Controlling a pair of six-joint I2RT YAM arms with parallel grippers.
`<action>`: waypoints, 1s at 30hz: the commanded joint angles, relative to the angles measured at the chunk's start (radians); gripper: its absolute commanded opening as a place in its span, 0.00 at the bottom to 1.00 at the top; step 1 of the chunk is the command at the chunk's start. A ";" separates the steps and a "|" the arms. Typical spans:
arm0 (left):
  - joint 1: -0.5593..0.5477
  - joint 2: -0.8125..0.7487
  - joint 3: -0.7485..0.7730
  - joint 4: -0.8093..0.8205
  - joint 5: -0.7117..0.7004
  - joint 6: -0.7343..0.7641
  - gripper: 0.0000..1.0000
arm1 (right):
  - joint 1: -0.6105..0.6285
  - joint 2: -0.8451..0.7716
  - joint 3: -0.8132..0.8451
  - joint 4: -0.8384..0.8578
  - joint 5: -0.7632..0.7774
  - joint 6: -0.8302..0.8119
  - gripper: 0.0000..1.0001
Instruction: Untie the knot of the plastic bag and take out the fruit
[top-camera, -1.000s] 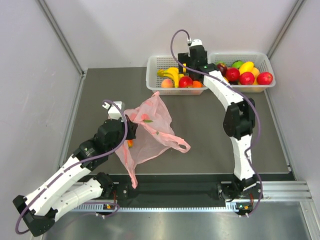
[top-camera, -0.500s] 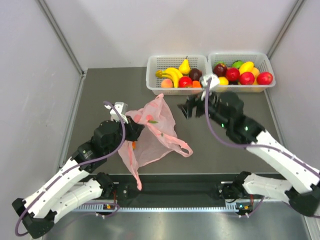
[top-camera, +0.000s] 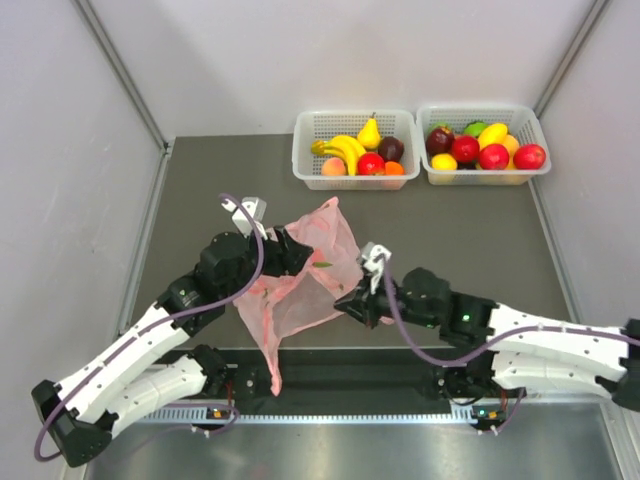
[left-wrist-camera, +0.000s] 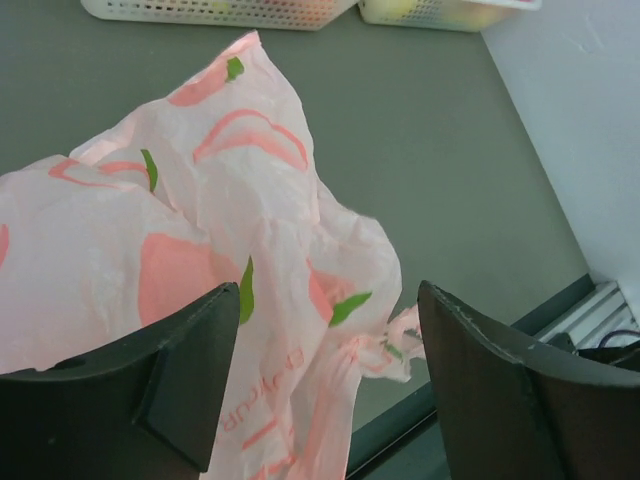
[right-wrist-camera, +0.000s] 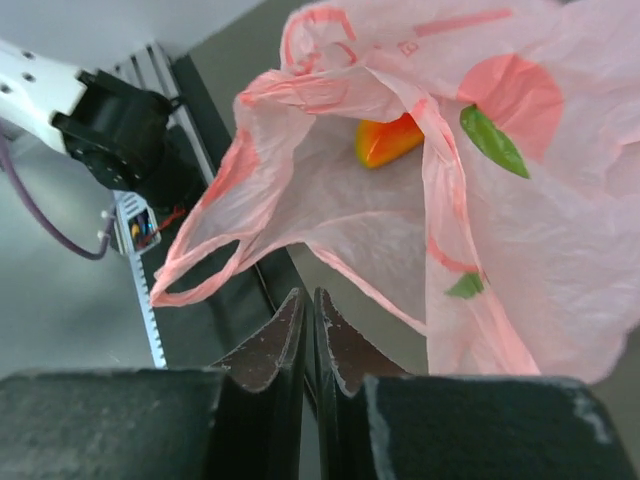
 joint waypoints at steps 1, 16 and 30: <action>0.001 -0.024 0.066 0.015 -0.078 -0.028 0.78 | 0.066 0.145 0.002 0.187 0.116 0.041 0.05; 0.001 -0.132 0.133 -0.673 -0.483 -0.334 0.99 | 0.178 0.618 0.133 0.470 0.407 0.096 0.20; 0.001 -0.156 -0.082 -0.551 -0.457 -0.421 0.99 | 0.178 0.672 0.156 0.536 0.470 0.051 0.30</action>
